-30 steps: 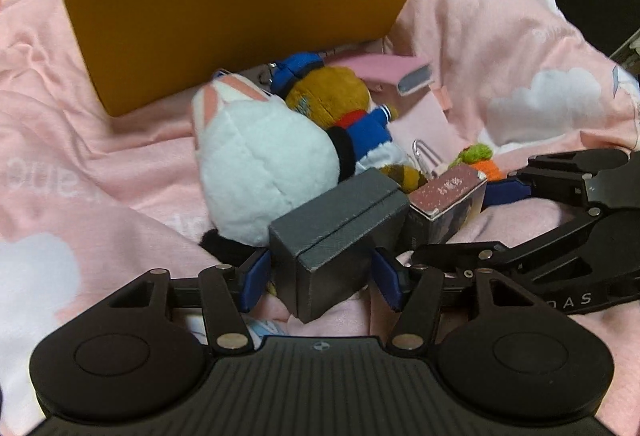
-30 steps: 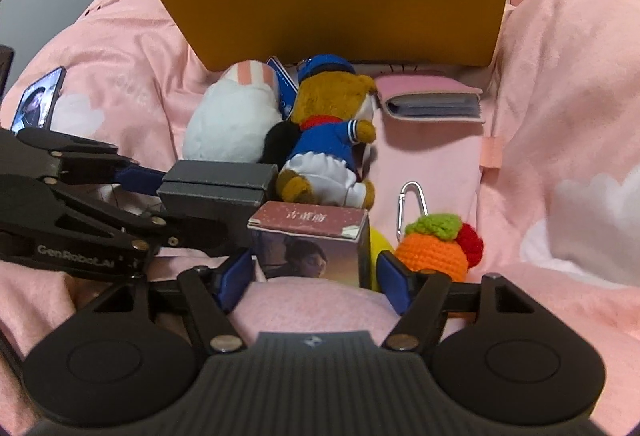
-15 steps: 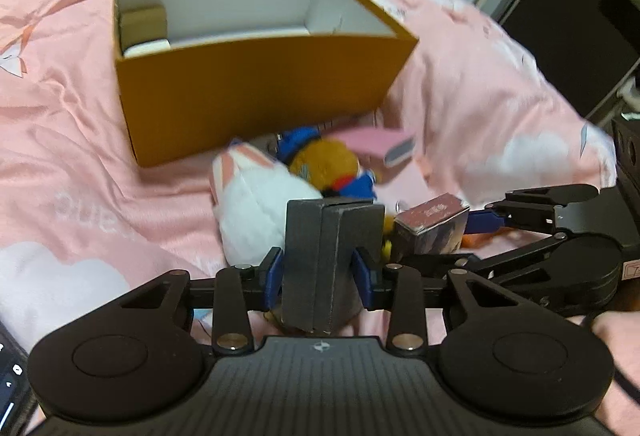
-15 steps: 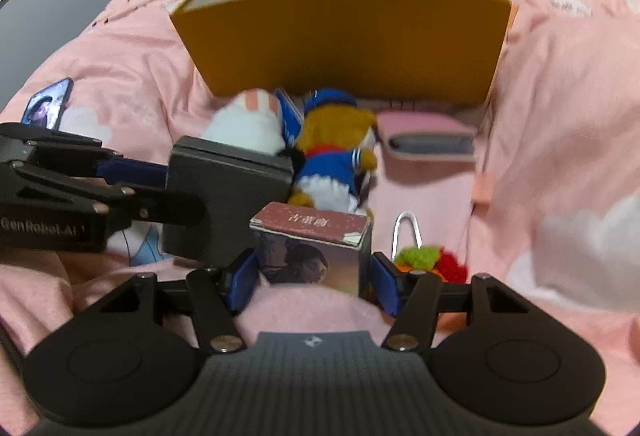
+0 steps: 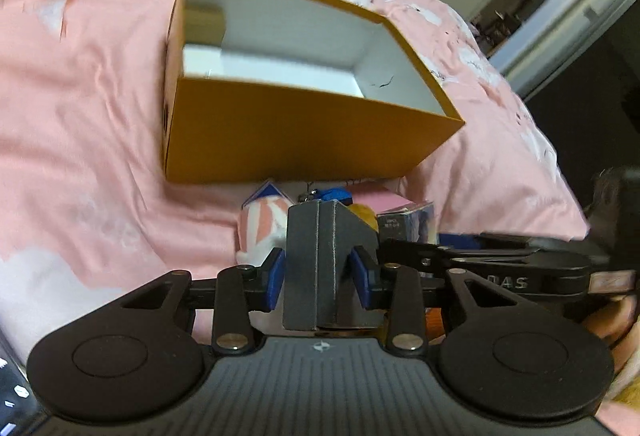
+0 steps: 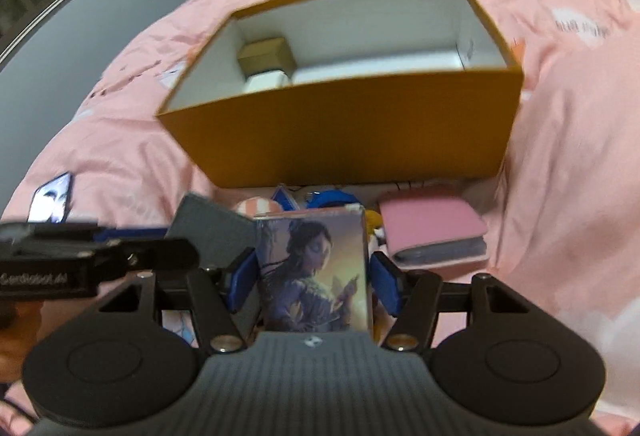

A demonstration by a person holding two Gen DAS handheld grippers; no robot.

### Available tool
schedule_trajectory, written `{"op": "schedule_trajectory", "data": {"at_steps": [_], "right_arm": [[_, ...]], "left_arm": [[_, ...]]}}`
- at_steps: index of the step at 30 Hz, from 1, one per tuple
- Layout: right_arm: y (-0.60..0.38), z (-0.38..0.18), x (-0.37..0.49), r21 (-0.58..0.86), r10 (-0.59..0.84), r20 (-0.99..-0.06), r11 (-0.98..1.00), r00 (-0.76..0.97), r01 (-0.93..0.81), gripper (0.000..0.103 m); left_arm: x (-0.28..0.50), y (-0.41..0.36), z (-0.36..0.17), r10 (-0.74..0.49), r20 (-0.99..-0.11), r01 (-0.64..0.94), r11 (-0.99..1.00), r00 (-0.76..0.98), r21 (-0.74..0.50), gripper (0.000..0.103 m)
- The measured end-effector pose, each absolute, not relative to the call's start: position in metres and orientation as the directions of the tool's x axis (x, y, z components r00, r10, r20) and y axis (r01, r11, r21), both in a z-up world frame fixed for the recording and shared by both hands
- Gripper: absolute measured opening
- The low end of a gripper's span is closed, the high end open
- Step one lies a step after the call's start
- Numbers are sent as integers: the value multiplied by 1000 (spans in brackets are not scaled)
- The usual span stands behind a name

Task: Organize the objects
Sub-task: 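Carry the grey box and the painted card box over the orange box with both grippers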

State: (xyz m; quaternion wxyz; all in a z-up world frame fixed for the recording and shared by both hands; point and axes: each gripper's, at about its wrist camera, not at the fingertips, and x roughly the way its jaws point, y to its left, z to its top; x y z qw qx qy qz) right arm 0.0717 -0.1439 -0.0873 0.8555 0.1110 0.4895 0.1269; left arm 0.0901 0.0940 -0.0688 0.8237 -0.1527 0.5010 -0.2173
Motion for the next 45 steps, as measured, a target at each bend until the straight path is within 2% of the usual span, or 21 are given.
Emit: {"op": "schedule_trajectory", "data": {"at_steps": [3,5,9,13,19,21,22,25,33,45], "right_arm": [[-159,-101,78,451,418,-784,891,459,-40,64],[-163,-103,78,469,423,-787,883,449,-11,65],[-159,-96,71,379,347,-817,925,461,-24,67],[-160,-97,62,367,351,-829,929,436,-50,70],[-168,-112,55,377,351,-852,926,389,-10,69],[-168,-110,54,377,352,-846,926,399,-18,63],[-167,-110,54,374,350,-846,927,402,-22,62],[-163,-107,52,357,339,-847,934,410,-36,62],[-177,-72,56,397,368,-789,916,492,-49,61],[-180,7,101,363,363,-668,921,650,-142,61]], "left_arm": [[96,92,-83,-517,-775,173,855,363,-489,57],[97,92,-87,-545,-765,159,837,343,-524,58],[95,94,-88,-554,-756,143,829,349,-541,58],[94,98,-88,-562,-746,122,820,357,-559,57],[92,95,-83,-529,-757,119,841,384,-527,58],[91,95,-79,-509,-763,119,854,399,-507,56],[90,95,-77,-505,-760,122,855,408,-503,51],[88,95,-70,-509,-749,143,855,425,-499,45],[88,87,-48,-491,-742,167,867,456,-470,41],[125,86,25,-502,-626,225,853,596,-470,40]]}}
